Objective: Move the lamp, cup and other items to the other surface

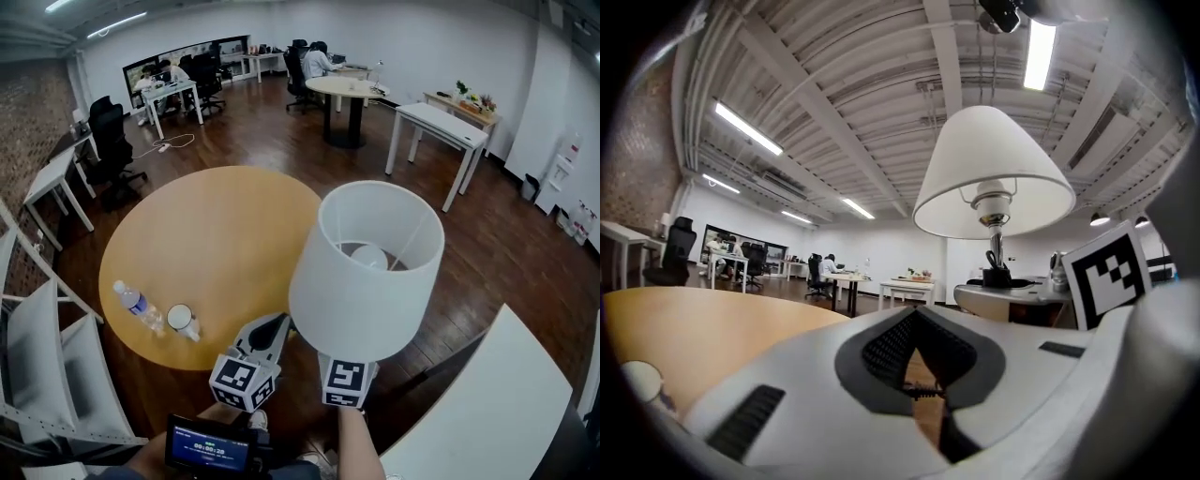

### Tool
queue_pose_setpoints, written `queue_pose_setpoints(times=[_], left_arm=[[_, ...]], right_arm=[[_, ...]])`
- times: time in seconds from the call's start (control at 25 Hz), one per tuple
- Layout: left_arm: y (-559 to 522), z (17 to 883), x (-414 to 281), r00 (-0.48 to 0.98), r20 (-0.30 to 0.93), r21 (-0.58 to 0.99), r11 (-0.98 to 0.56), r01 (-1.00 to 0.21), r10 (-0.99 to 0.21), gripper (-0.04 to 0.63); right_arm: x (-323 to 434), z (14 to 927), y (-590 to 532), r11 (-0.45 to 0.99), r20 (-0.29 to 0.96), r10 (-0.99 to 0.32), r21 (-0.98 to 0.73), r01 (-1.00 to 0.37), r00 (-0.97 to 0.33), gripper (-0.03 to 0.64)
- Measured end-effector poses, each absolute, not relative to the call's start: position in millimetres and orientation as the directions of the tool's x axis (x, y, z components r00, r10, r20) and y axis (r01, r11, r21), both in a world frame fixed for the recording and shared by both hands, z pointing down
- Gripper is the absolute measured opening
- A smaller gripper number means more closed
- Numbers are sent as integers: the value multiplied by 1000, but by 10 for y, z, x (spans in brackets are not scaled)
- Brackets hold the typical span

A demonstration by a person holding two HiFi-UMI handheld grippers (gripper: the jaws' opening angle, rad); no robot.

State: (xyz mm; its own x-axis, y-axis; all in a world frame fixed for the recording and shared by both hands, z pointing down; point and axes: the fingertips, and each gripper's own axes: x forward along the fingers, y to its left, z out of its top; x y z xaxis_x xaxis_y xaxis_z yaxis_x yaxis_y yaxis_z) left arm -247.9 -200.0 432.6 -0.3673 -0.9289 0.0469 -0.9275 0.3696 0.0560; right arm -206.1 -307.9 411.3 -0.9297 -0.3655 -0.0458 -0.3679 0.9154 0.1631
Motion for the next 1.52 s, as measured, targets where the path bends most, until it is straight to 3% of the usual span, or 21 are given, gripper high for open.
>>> queue_pose_setpoints(times=[0.72, 1.12, 1.52], left_arm=[[-801, 4682, -3720, -623, -1, 56, 622, -781, -782, 6], [-620, 4864, -3949, -674, -21, 52, 672, -739, -739, 6], [-631, 4877, -3976, -688, -28, 47, 686, -726, -726, 6]], right_arm=[[-3784, 4707, -1919, 988, -48, -95, 121, -100, -994, 156], [-4399, 5095, -1631, 994, -24, 26, 108, 23, -999, 155], [-4563, 5397, -1608, 993, -21, 60, 106, 58, -998, 160]])
